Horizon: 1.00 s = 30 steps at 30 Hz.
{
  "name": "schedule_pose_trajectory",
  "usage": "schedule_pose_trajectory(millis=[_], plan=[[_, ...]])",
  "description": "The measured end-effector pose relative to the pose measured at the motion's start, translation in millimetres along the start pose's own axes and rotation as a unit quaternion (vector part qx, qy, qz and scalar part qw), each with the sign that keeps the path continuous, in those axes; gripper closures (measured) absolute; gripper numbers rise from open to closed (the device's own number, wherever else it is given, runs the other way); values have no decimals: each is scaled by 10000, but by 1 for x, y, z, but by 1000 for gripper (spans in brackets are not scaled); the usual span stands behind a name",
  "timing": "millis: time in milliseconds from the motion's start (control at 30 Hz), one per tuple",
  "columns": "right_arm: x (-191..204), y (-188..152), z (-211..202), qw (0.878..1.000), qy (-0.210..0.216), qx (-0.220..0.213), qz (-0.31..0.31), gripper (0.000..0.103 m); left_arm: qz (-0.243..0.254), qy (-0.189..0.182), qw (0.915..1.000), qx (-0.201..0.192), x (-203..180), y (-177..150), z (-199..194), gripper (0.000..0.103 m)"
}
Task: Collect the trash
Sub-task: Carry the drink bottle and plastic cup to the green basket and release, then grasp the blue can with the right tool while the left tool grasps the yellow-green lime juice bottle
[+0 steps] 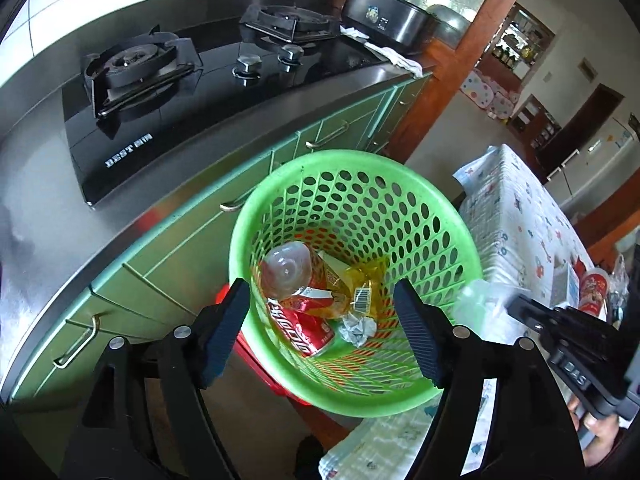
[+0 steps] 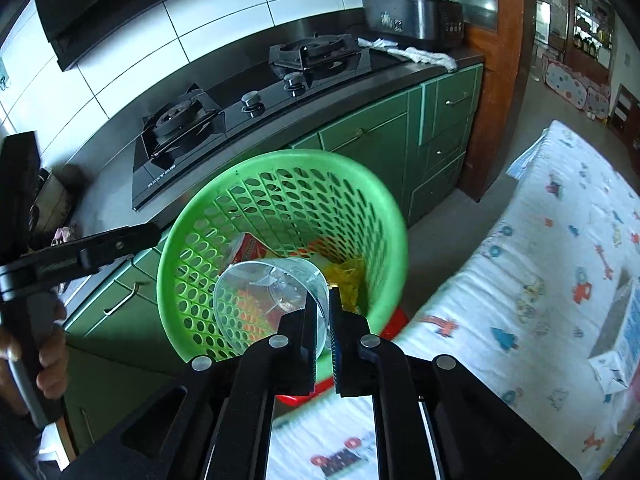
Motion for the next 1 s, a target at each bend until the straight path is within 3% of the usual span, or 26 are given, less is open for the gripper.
schedule_pose_trajectory(millis=[133,300,533,800,1000], plan=[[7,2,9,10000,-22,26,45,89,21,45,10000,-1,1,-1,-5,27],[9,2,8,9998,132,-26,155,69,-16,80,10000,0,3,-2,-7,25],[-5,-2,-15,9994,143,-186,257,60,35,73,10000,10,-6,-4,-7,24],[-56,-29,-53,9980,-328,-309,447,43,258,-42,9996,65,-40,-13,-6,23],[-112,-60,-84,9943,-693,-337,744,42,406,-168,9989,142,-69,-23,-2,23]])
Point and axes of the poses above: each gripper's, at about its wrist camera, not at the fingertips, and z roughly the way its jaws point, x to its left, y to its top, the point moved 8 cm from there along z, roughly the way its jaws point, and after that the axes turned 14 degrees about -y, right-handed, at the moved point
